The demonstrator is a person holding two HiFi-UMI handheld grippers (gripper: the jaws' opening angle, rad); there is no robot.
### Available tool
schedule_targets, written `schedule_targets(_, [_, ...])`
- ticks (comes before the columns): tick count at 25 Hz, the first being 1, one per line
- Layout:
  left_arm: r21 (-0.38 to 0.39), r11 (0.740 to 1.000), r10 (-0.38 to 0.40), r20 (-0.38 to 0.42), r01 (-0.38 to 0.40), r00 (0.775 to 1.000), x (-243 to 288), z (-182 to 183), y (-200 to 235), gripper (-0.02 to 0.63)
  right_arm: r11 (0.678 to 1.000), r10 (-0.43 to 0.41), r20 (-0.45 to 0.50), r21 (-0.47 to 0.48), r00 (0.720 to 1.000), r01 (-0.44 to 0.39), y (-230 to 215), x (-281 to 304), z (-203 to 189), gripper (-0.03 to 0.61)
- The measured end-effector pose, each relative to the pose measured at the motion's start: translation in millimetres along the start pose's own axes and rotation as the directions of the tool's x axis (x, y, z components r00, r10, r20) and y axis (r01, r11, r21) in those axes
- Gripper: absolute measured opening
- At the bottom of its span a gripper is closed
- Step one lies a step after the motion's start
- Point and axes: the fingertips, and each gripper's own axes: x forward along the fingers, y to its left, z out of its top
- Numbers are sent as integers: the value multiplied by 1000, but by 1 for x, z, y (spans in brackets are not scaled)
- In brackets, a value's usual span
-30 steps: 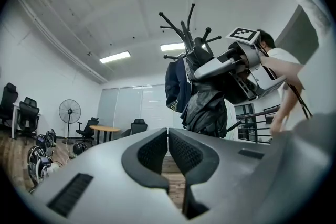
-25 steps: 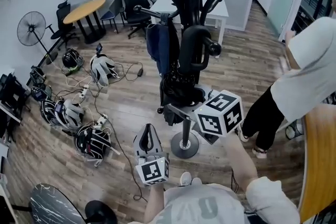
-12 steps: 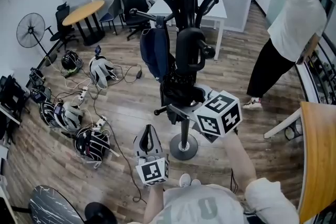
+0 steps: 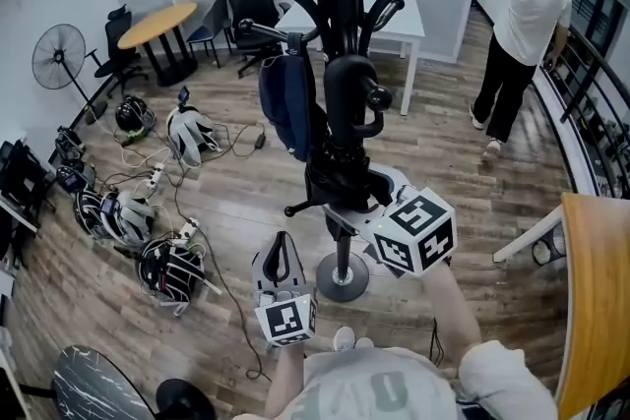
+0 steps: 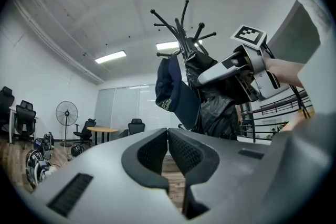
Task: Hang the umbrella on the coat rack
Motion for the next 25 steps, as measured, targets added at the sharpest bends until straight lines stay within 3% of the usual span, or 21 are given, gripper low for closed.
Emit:
schedule_targets(5, [6, 1000, -26, 11, 26, 1000, 2, 7, -11, 29, 994, -70, 56, -85, 996, 75, -5, -15, 8, 339])
schedule_targets(25, [14, 996, -91, 30, 91, 995, -2, 15, -34, 29, 997, -76, 136, -2, 988, 77, -1, -61, -4, 339])
